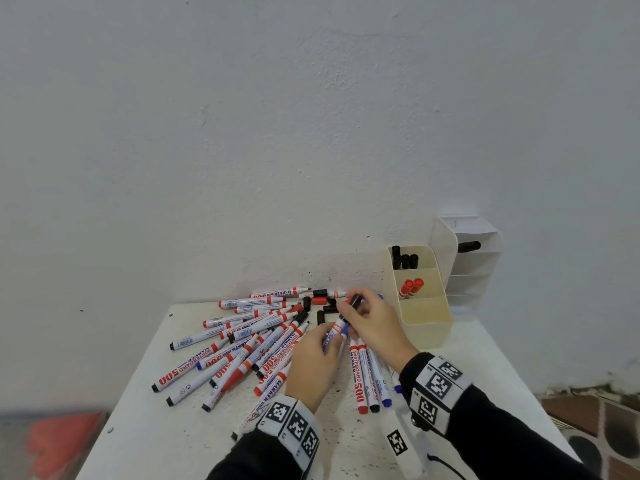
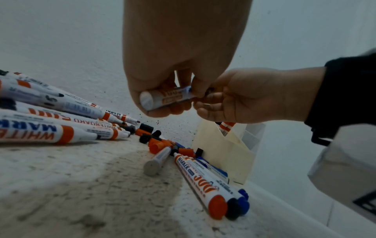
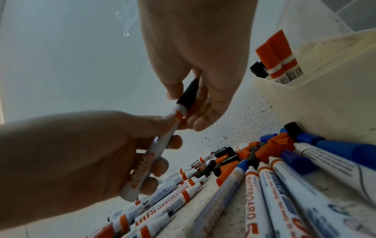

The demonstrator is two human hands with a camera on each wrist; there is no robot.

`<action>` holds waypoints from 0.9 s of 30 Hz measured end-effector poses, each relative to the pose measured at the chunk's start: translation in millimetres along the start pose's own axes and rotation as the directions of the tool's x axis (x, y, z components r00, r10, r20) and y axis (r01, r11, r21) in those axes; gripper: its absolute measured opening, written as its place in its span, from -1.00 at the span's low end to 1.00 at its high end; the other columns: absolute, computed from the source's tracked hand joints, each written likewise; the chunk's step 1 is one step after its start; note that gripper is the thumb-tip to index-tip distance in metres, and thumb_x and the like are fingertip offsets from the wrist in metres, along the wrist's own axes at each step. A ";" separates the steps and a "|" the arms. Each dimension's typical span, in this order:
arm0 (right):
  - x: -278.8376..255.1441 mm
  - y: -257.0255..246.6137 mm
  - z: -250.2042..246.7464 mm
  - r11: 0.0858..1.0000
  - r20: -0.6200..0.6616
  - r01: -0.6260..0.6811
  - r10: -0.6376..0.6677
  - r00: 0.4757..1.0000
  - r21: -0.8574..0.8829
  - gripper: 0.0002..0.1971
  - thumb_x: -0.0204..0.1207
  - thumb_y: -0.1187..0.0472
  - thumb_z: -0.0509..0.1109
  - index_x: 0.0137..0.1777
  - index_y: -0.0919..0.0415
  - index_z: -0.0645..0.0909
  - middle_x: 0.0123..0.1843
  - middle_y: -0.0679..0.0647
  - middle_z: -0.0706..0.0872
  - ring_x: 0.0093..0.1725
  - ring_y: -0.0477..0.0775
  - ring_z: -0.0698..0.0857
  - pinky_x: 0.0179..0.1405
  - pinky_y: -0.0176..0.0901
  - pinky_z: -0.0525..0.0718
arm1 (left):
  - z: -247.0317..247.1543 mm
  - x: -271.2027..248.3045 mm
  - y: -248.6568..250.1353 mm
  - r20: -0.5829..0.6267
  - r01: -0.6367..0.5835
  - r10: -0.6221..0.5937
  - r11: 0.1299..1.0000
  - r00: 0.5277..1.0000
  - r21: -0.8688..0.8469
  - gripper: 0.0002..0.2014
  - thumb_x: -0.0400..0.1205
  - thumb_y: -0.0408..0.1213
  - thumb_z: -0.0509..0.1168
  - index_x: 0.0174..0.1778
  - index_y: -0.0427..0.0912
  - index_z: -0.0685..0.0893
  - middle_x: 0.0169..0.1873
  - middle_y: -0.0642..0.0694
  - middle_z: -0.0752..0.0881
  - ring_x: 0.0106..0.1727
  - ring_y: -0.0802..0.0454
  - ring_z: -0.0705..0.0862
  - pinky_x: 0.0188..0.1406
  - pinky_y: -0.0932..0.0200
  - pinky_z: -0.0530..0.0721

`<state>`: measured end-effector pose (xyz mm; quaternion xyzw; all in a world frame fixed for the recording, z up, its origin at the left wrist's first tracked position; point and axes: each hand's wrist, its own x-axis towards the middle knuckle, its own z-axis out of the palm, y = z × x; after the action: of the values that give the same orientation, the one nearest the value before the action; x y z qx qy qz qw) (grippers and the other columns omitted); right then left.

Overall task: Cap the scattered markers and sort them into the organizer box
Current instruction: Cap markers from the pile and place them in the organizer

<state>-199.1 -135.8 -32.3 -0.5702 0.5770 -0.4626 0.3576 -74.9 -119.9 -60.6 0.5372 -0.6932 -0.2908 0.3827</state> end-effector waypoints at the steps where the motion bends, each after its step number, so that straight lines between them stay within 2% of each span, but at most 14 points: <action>1: -1.8 2.3 1.2 1.000 0.013 -0.006 0.006 1.000 0.020 -0.79 0.55 0.18 0.37 0.14 0.06 0.49 -0.09 0.22 0.73 -0.16 0.13 0.74 -0.10 0.07 0.77 | 0.6 -0.1 2.7 0.004 -0.025 0.025 1.000 1.000 -0.015 -0.81 0.69 -0.17 0.18 0.16 0.07 0.63 -0.19 0.24 0.63 -0.19 0.34 0.57 -0.29 0.55 0.44; 3: -3.3 4.5 1.3 0.999 -0.006 -0.006 0.006 1.000 0.037 -0.70 0.55 0.24 0.37 0.21 0.01 0.40 0.01 0.18 0.73 -0.08 0.09 0.76 -0.06 0.07 0.78 | 2.3 -0.8 8.8 0.036 -0.065 0.067 0.996 0.997 -0.062 -0.85 0.71 -0.20 0.14 -0.01 0.12 0.60 -0.37 0.21 0.57 -0.36 0.35 0.52 -0.33 0.56 0.45; 5: -5.1 -1.2 -6.5 0.998 -0.095 0.068 -0.067 0.993 0.012 -0.64 0.54 0.27 0.38 0.22 0.00 0.33 -0.07 0.12 0.73 -0.15 0.03 0.76 -0.14 -0.12 0.77 | 6.9 0.2 5.9 0.019 -0.067 0.069 0.996 0.997 -0.056 -0.71 0.74 -0.18 0.06 -0.17 -0.07 0.65 -0.45 0.11 0.52 -0.43 0.30 0.47 -0.36 0.50 0.43; 6: -6.5 -7.0 -12.8 0.991 -0.142 0.131 -0.133 0.981 -0.020 -0.64 0.54 0.27 0.37 0.20 -0.01 0.31 -0.15 0.11 0.72 -0.24 -0.01 0.74 -0.24 -0.24 0.74 | 9.2 2.5 0.8 0.011 -0.030 0.030 0.999 0.999 -0.025 -0.69 0.74 -0.18 0.03 -0.17 -0.12 0.64 -0.40 0.07 0.56 -0.40 0.31 0.47 -0.33 0.49 0.43; 8: -10.6 -24.1 -28.9 0.963 -0.212 0.254 -0.269 0.940 -0.094 -0.67 0.56 0.27 0.35 0.19 -0.02 0.31 -0.24 0.13 0.69 -0.37 0.00 0.67 -0.41 -0.26 0.67 | 14.1 9.6 -13.0 0.050 0.077 -0.083 0.991 0.995 0.113 -0.76 0.73 -0.15 0.06 0.08 -0.08 0.62 -0.07 0.02 0.65 -0.13 0.31 0.54 -0.07 0.46 0.47; 10: -13.8 -41.2 -48.3 0.927 -0.278 0.352 -0.375 0.884 -0.132 -0.70 0.56 0.28 0.33 0.19 0.01 0.34 -0.22 0.03 0.66 -0.35 -0.02 0.65 -0.36 -0.29 0.68 | 17.4 16.5 -21.5 0.189 0.162 -0.230 0.934 0.955 0.320 -0.69 0.71 -0.09 0.07 0.28 -0.12 0.52 0.17 -0.06 0.58 0.11 0.10 0.56 0.18 0.21 0.55; 13: -15.1 -60.6 -82.0 0.860 -0.429 0.478 -0.504 0.749 -0.177 -0.72 0.56 0.36 0.33 0.13 0.07 0.36 -0.13 -0.07 0.64 -0.22 -0.24 0.67 -0.19 -0.54 0.61 | 21.4 22.8 -20.7 0.286 0.173 -0.327 0.874 0.901 0.455 -0.66 0.68 -0.05 0.12 0.29 -0.15 0.48 0.07 -0.06 0.54 0.06 0.04 0.58 0.14 0.16 0.60; 17: -16.6 -72.2 -127.5 0.761 -0.644 0.576 -0.606 0.466 -0.299 -0.62 0.56 0.40 0.32 0.07 -0.13 0.34 -0.01 0.11 0.69 -0.11 -0.37 0.68 -0.01 -0.41 0.64 | 28.2 29.1 -21.4 0.271 0.147 -0.355 0.806 0.895 0.573 -0.72 0.67 -0.21 0.16 0.26 -0.22 0.51 0.08 -0.09 0.57 -0.01 0.06 0.59 0.08 0.22 0.63; 19: -16.8 -71.9 -145.1 0.737 -0.712 0.591 -0.604 0.359 -0.327 -0.62 0.57 0.43 0.29 0.06 -0.13 0.32 -0.02 -0.03 0.69 -0.08 -0.39 0.67 0.04 -0.36 0.63 | 29.2 29.7 -19.6 0.258 0.161 -0.366 0.800 0.894 0.578 -0.73 0.70 -0.19 0.12 0.23 -0.24 0.50 0.04 -0.09 0.56 -0.08 0.09 0.55 -0.02 0.28 0.59; 20: -16.0 -69.1 -151.5 0.734 -0.729 0.589 -0.600 0.328 -0.339 -0.61 0.57 0.45 0.27 0.05 -0.12 0.31 -0.04 -0.23 0.69 -0.09 -0.41 0.67 0.05 -0.35 0.63 | 29.4 29.6 -20.5 0.251 0.177 -0.371 0.807 0.894 0.564 -0.73 0.70 -0.16 0.10 0.22 -0.23 0.51 -0.02 -0.07 0.55 -0.10 0.09 0.54 -0.06 0.28 0.58; 22: -13.2 -57.0 -161.1 0.758 -0.758 0.554 -0.572 0.313 -0.344 -0.61 0.58 0.46 0.25 0.03 -0.12 0.31 -0.11 -0.44 0.68 -0.10 -0.44 0.67 0.07 -0.36 0.63 | 29.0 28.6 -22.3 0.226 0.223 -0.385 0.823 0.895 0.522 -0.73 0.70 -0.14 0.12 0.19 -0.23 0.50 -0.09 -0.04 0.53 -0.12 0.09 0.57 -0.09 0.27 0.61; 23: -9.7 -48.5 -163.7 0.784 -0.771 0.525 -0.546 0.328 -0.332 -0.62 0.57 0.44 0.25 0.03 -0.13 0.33 -0.10 -0.45 0.68 -0.09 -0.41 0.67 0.07 -0.33 0.64 | 27.3 27.4 -21.7 0.210 0.247 -0.396 0.826 0.894 0.506 -0.74 0.70 -0.15 0.12 0.18 -0.24 0.50 -0.09 -0.04 0.55 -0.14 0.10 0.58 -0.12 0.27 0.61; 25: 1.8 -26.8 -166.9 0.840 -0.773 0.464 -0.486 0.408 -0.283 -0.75 0.56 0.40 0.29 0.04 0.00 0.45 0.01 -0.18 0.69 -0.08 -0.26 0.66 0.06 -0.33 0.64 | 24.2 26.4 -22.4 0.182 0.275 -0.403 0.830 0.897 0.486 -0.73 0.70 -0.15 0.12 0.19 -0.25 0.48 -0.04 -0.07 0.57 -0.16 0.11 0.56 -0.20 0.29 0.55; 27: 13.6 -7.9 -166.8 0.890 -0.734 0.365 -0.438 0.520 -0.273 -0.81 0.53 0.44 0.32 0.12 0.30 0.50 0.07 0.19 0.64 -0.02 -0.02 0.65 0.02 -0.49 0.60 | 21.7 26.1 -22.7 0.152 0.284 -0.392 0.839 0.907 0.464 -0.72 0.71 -0.15 0.09 0.22 -0.27 0.46 0.08 -0.13 0.57 -0.16 0.13 0.51 -0.24 0.32 0.47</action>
<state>-354.6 -127.7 29.4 -0.4445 0.5452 -0.7074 -0.0688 -84.7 -151.1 -85.1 0.6835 -0.6747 -0.2564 0.1093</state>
